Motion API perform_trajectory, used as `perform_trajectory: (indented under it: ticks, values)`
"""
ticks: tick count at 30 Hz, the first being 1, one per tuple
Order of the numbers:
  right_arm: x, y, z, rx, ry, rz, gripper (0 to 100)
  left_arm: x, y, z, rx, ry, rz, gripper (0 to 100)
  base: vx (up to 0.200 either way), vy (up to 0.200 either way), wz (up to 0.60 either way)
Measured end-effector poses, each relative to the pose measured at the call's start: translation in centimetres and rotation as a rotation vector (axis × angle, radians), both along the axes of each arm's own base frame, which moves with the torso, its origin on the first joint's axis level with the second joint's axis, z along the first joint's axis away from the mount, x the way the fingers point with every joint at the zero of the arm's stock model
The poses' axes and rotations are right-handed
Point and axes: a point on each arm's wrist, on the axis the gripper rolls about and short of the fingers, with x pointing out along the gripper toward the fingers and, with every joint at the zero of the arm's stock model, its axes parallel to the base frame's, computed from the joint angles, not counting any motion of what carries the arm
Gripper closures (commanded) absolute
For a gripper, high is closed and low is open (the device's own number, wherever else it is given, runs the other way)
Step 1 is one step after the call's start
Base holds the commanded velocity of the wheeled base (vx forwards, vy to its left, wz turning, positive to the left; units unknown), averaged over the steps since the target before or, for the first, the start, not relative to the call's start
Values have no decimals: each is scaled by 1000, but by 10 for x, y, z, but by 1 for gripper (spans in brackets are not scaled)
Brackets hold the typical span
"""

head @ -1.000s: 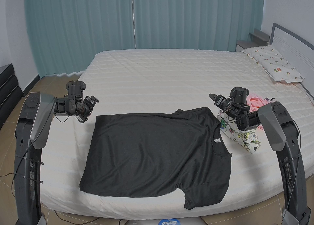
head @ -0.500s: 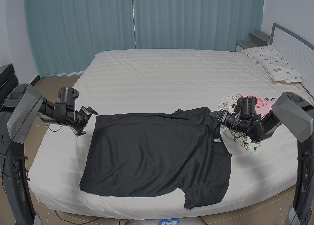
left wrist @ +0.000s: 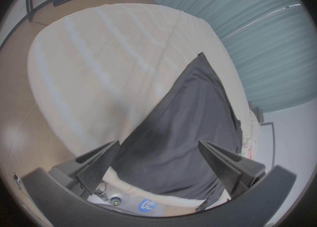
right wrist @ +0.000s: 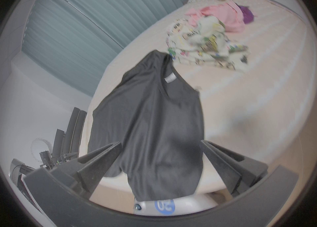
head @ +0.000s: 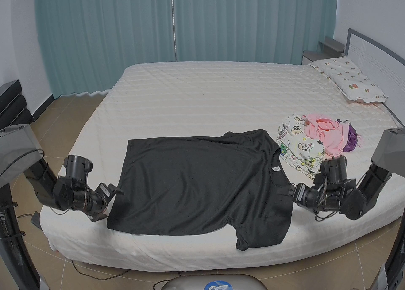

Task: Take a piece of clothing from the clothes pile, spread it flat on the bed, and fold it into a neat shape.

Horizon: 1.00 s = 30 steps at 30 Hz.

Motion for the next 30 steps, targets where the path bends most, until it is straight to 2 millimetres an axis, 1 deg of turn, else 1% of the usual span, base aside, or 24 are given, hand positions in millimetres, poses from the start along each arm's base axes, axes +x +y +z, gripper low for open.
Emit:
perform_trajectory:
  ticks: [2,4,6,8,10,13,18,19,24,30]
  values:
    - [-17,-2,-5,10,27,-1,0,-17,-2,-7,46,1,-10,0,0,0,0]
    - [-30,-3,-8,26,26,-3,0,-32,-3,-14,97,11,-25,0,0,0,0]
    - [-37,-3,-9,41,7,-3,0,-42,-4,-19,135,31,-39,0,0,0,0]
    - [-44,-4,-10,51,4,-5,0,-47,-5,-23,161,40,-45,0,0,0,0]
    - [-49,-4,-12,65,5,-7,0,-46,-7,-24,179,36,-51,0,0,0,0]
    - [-54,-5,-17,82,20,-11,0,-37,-10,-26,207,12,-52,0,0,0,0]
    - [-57,-5,-23,85,24,-12,0,-23,-14,-31,243,-7,-40,0,0,0,0]
    - [-58,-5,-25,84,28,-11,0,-22,-15,-33,245,-7,-41,100,0,0,0]
    - [-59,-5,-31,78,30,-6,0,-17,-19,-38,262,-2,-39,100,0,0,0]
    - [-60,-4,-37,73,43,-2,0,-13,-20,-41,248,-7,16,100,0,0,0]
